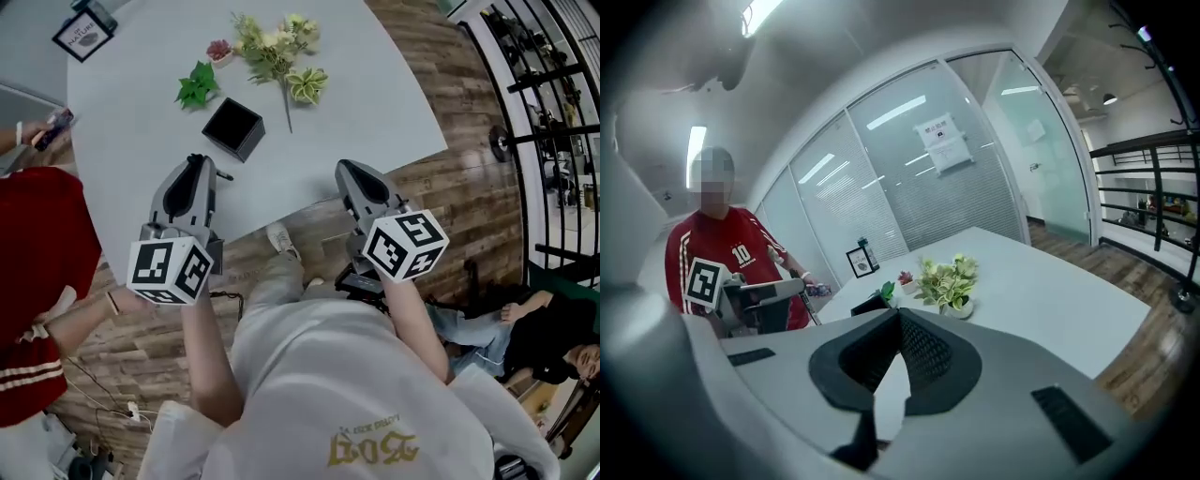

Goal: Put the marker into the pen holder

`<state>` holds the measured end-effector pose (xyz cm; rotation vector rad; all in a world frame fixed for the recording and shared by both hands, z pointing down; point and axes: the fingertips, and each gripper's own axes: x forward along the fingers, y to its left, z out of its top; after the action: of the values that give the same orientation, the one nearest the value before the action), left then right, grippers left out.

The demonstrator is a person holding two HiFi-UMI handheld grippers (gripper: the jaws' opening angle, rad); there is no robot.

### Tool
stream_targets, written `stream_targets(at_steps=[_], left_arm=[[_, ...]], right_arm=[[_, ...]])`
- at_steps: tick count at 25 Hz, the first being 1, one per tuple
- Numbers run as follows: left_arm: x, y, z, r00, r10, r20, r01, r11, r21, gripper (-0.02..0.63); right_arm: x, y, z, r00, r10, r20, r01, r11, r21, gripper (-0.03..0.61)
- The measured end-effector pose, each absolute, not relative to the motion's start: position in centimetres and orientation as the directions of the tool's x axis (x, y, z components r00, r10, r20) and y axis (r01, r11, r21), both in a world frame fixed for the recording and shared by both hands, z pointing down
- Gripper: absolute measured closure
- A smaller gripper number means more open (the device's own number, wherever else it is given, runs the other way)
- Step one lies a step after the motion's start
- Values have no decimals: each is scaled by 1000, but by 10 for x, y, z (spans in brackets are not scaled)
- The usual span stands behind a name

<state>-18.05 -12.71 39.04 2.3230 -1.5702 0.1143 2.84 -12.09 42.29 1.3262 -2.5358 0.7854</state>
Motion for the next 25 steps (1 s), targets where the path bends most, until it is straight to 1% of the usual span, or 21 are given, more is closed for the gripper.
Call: stream_targets(at_steps=[7, 12, 19, 25], left_arm=[[-200, -181, 384, 415, -885, 212, -894, -353, 277, 568], [-201, -209, 381, 448, -872, 199, -880, -390, 271, 568], [-195, -230, 398, 460, -852, 251, -881, -402, 250, 568], [-194, -242, 422, 437, -844, 312, -897, -380, 228, 568]], right_arm=[[14, -167, 420, -561, -730, 390, -823, 444, -353, 561], [16, -180, 418, -534, -750, 390, -839, 414, -352, 561], [16, -201, 415, -534, -757, 377, -837, 411, -361, 561], [2, -219, 419, -581, -732, 357, -806, 455, -379, 561]])
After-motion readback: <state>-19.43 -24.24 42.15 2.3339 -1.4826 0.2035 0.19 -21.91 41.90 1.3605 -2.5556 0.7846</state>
